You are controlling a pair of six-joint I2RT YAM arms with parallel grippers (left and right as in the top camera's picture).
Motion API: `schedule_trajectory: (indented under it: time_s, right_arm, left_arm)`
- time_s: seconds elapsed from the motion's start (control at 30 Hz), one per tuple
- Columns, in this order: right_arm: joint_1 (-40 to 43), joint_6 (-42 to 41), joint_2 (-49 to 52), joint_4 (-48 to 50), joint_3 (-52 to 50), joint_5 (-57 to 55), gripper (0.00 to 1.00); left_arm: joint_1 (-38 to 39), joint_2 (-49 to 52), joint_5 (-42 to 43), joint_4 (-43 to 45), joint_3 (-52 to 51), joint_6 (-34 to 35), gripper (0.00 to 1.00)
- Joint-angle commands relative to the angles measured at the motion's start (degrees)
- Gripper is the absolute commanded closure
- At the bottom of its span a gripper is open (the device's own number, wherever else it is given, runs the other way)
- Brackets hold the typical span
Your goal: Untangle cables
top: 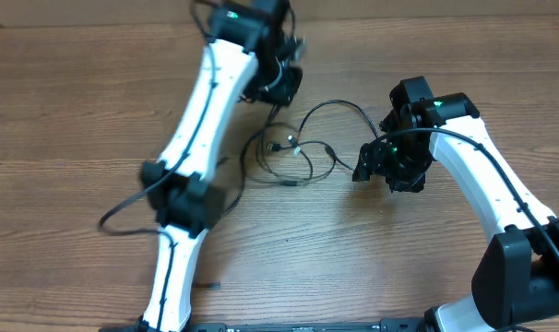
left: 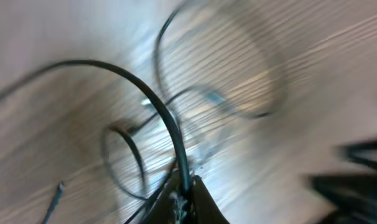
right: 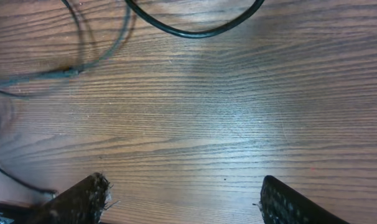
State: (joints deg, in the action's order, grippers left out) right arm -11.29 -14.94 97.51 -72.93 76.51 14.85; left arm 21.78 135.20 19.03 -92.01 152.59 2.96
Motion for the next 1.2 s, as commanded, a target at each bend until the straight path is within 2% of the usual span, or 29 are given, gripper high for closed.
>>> schedule_trajectory:
  time_s: [0.0, 0.17, 0.3, 0.43, 0.5, 0.8, 0.9, 0.97, 1.03, 1.17]
  right_arm:
    - [0.0, 0.9, 0.3, 0.3, 0.6, 1.6, 0.23]
    - [0.0, 4.8, 0.3, 3.1, 0.6, 11.5, 0.23]
    - [0.0, 6.7, 0.3, 7.5, 0.6, 23.8, 0.23]
    - [0.0, 13.1, 0.3, 11.9, 0.6, 40.3, 0.23]
    - [0.0, 15.8, 0.3, 13.0, 0.6, 46.2, 0.22]
    - [-1.8, 16.7, 0.3, 16.4, 0.6, 49.7, 0.2]
    - [-3.8, 14.1, 0.3, 20.4, 0.6, 49.7, 0.2]
    - [-4.5, 9.9, 0.3, 24.6, 0.6, 49.7, 0.23]
    - [-4.8, 4.5, 0.3, 29.6, 0.6, 49.7, 0.26]
    - [-4.8, -9.2, 0.3, 42.3, 0.6, 49.7, 0.26]
  left_arm:
    - [-2.7, -9.0, 11.8, 2.4, 2.1, -0.2, 0.96]
    - [-5.7, -15.4, 18.6, 5.4, 2.1, 0.3, 0.96]
    - [-7.2, -18.5, 23.3, 7.0, 2.1, 0.4, 0.96]
    - [-7.5, -20.1, 28.8, 8.7, 2.1, 0.4, 0.96]
    - [-7.5, -20.1, 29.0, 9.0, 2.1, 0.4, 0.96]
    - [-6.2, -20.1, 28.9, 8.7, 2.1, 0.4, 0.96]
    - [-5.2, -20.1, 29.1, 8.7, 2.1, 0.5, 0.96]
    - [-4.7, -20.1, 29.1, 8.5, 2.1, 1.2, 0.96]
    - [-4.2, -20.1, 29.1, 8.0, 2.1, 1.3, 0.96]
    - [-4.0, -20.1, 28.9, 6.8, 2.1, 1.3, 0.96]
